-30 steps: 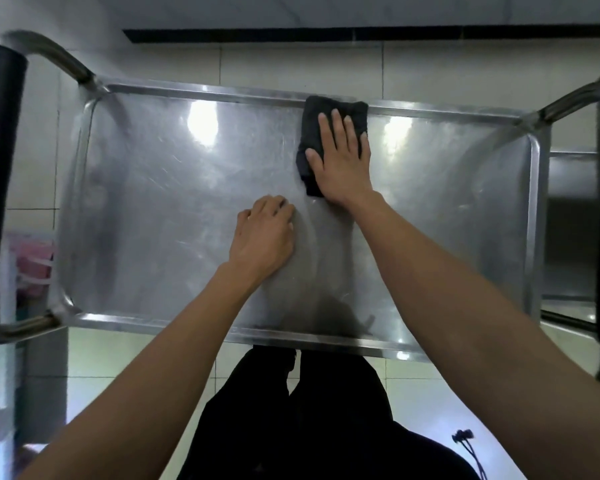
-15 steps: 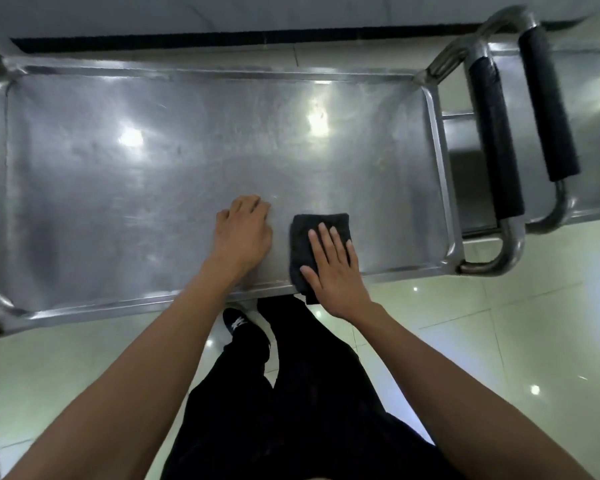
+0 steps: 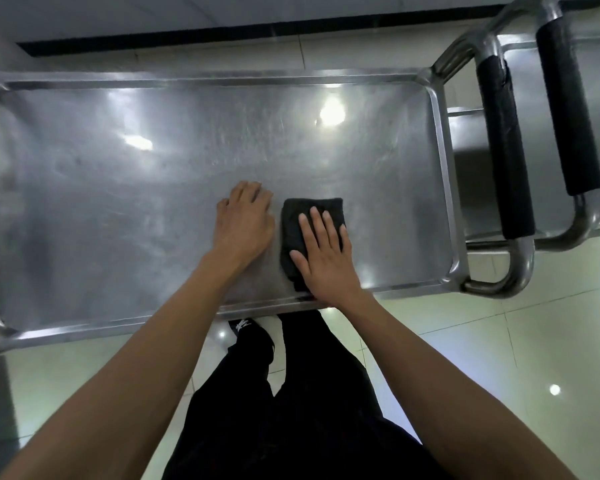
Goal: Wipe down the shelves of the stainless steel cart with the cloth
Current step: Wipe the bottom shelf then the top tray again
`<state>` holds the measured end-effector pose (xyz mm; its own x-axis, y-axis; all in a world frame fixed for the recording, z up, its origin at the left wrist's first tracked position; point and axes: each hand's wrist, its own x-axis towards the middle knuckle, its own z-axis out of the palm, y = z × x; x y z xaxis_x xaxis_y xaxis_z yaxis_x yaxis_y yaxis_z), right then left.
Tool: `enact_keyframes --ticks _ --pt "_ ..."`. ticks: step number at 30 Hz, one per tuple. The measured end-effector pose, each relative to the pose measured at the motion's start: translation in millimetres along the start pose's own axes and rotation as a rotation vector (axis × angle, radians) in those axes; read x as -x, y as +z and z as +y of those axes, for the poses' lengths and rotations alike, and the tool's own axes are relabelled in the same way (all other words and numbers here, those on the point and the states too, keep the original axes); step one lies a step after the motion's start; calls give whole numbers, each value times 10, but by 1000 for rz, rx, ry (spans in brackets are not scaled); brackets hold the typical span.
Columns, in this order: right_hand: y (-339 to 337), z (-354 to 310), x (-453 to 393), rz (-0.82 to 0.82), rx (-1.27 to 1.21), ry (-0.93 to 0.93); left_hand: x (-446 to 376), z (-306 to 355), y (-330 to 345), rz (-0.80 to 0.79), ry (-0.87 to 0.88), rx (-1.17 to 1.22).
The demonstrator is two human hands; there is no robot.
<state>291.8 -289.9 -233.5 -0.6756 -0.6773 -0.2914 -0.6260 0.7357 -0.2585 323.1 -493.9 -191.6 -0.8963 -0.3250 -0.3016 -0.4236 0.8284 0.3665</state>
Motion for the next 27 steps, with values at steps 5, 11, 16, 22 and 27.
enact_keyframes --ticks 5,11,16,22,27 --pt "-226 137 -741 31 -20 -29 -300 32 -63 23 -43 -16" --pt "-576 304 -1738 22 -19 -45 -550 130 -166 47 -124 -20" --pt "-878 386 -2423 38 -29 -41 -633 227 -188 52 -151 -22" --pt "-892 415 -2477 38 -30 -56 -581 312 -151 25 -133 -6" --pt "-744 412 -1903 9 -21 11 -452 366 -91 16 -78 1"
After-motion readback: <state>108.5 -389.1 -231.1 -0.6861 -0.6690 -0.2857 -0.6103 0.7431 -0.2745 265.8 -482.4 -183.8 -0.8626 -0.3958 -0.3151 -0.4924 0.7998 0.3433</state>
